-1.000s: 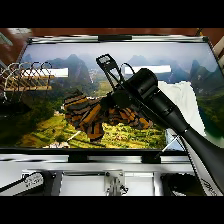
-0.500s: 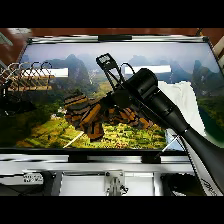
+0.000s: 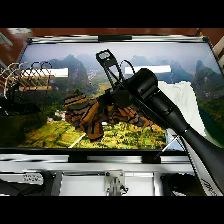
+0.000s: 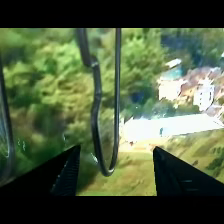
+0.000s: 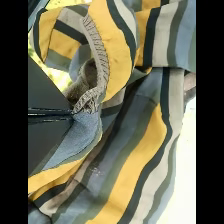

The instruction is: Fold the shirts.

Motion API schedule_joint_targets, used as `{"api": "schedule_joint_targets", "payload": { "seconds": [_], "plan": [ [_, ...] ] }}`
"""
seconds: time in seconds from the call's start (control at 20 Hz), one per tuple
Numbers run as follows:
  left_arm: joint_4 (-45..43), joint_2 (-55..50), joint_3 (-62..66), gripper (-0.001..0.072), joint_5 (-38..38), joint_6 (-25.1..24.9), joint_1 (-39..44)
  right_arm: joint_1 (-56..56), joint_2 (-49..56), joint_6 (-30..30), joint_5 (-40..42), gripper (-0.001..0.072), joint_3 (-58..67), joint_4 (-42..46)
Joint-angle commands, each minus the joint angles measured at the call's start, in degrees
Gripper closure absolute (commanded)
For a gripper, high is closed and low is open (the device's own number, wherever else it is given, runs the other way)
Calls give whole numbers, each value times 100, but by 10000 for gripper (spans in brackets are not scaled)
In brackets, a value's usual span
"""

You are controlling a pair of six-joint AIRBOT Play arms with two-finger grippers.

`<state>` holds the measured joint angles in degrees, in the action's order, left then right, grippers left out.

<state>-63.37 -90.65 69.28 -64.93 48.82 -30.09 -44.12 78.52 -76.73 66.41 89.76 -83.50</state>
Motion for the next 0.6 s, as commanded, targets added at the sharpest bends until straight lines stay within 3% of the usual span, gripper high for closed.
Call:
{"api": "schedule_joint_targets", "payload": {
  "seconds": [0.0,0.15,0.35,0.45,0.5,0.55],
  "plan": [
    [-31,-107,4,171,-7,-33,138,0,2,22,-50,659,2,2],
    [-625,-190,4,171,-15,188,328,0,2,22,-44,659,2,0],
    [-654,-221,4,178,144,350,407,0,0,131,2,659,2,-42],
    [-649,-291,2,248,96,376,417,0,2,129,-2,659,2,-33],
    [-647,-332,4,248,81,398,417,0,0,129,0,659,4,-11],
    [-647,-358,2,317,81,442,417,0,0,129,-2,659,2,-13]
  ]
}}
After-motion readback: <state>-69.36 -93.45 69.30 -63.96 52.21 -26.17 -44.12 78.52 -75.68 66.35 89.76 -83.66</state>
